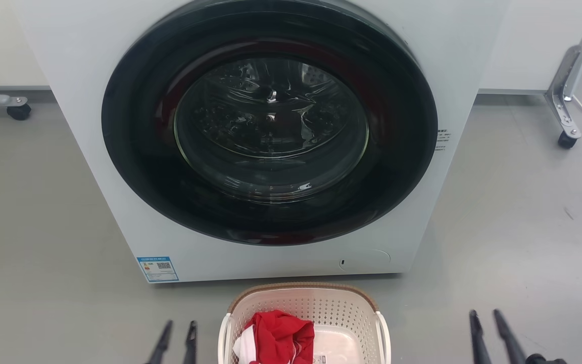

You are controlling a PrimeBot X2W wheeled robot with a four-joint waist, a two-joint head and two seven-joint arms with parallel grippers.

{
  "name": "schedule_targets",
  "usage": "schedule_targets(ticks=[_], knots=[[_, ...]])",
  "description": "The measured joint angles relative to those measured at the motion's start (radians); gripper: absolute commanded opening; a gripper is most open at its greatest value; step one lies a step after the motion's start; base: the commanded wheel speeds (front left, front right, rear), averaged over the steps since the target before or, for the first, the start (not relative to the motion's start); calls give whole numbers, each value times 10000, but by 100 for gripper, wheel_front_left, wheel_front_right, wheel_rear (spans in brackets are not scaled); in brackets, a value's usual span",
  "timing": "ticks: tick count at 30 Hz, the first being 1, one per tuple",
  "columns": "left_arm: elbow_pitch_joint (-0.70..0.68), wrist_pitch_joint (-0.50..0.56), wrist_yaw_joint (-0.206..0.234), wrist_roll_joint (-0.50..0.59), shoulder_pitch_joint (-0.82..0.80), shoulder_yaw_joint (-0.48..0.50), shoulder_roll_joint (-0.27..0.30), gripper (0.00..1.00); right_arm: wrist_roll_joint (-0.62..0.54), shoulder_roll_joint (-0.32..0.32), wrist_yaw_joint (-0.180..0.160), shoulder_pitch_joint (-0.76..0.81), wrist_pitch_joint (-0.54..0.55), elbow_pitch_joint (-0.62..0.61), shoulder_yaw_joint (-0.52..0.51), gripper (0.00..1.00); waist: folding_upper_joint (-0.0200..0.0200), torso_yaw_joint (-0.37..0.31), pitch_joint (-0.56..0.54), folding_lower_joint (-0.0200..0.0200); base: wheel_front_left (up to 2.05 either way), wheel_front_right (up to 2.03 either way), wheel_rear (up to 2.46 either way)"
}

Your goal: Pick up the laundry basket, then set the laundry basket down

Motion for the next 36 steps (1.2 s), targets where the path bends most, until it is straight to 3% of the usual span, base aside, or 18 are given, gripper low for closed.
schedule_targets(ticks=[8,36], knots=[[337,77,-104,-272,52,140,-33,0,337,105,113,114,127,316,-111,0,0,-20,20,0,0,0,0],[1135,867,-748,-4510,-546,1189,-265,0,4621,347,805,-562,1281,878,-1108,0,0,-119,90,0,0,0,0]])
